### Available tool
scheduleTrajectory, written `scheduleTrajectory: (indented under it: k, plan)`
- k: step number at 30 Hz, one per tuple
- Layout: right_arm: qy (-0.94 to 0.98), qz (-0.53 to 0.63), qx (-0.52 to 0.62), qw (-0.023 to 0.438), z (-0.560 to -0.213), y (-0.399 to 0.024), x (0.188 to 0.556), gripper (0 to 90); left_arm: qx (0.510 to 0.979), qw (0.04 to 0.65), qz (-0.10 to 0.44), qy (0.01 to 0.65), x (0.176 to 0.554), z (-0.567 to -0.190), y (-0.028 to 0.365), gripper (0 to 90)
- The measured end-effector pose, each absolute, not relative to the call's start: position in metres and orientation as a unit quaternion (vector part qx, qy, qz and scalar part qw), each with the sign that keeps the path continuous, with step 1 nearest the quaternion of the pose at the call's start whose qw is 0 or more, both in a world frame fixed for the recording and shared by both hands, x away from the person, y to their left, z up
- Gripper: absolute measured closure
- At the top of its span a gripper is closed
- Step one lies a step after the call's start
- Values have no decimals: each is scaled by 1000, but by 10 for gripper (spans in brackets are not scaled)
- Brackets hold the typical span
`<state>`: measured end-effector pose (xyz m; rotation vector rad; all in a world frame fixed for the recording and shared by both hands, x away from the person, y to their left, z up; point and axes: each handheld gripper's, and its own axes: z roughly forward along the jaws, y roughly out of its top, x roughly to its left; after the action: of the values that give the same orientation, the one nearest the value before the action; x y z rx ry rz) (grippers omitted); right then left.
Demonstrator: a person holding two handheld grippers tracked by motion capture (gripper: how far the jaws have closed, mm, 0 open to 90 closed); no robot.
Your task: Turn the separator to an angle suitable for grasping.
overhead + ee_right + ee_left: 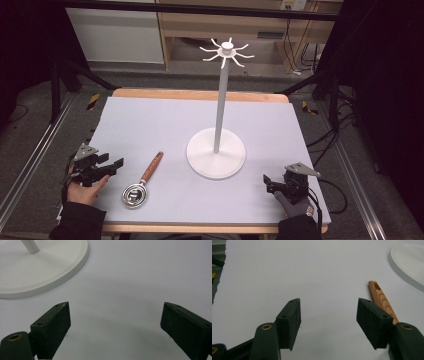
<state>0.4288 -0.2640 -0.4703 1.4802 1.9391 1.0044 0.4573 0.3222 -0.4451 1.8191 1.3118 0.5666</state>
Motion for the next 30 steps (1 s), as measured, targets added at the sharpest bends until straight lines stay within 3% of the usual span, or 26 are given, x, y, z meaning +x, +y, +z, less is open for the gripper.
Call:
scheduleTrajectory:
  k: [30]
  plan:
    - [725, 347, 540, 251, -472, -255, 428, 87, 774, 387, 199, 461, 460, -416, 266, 393]
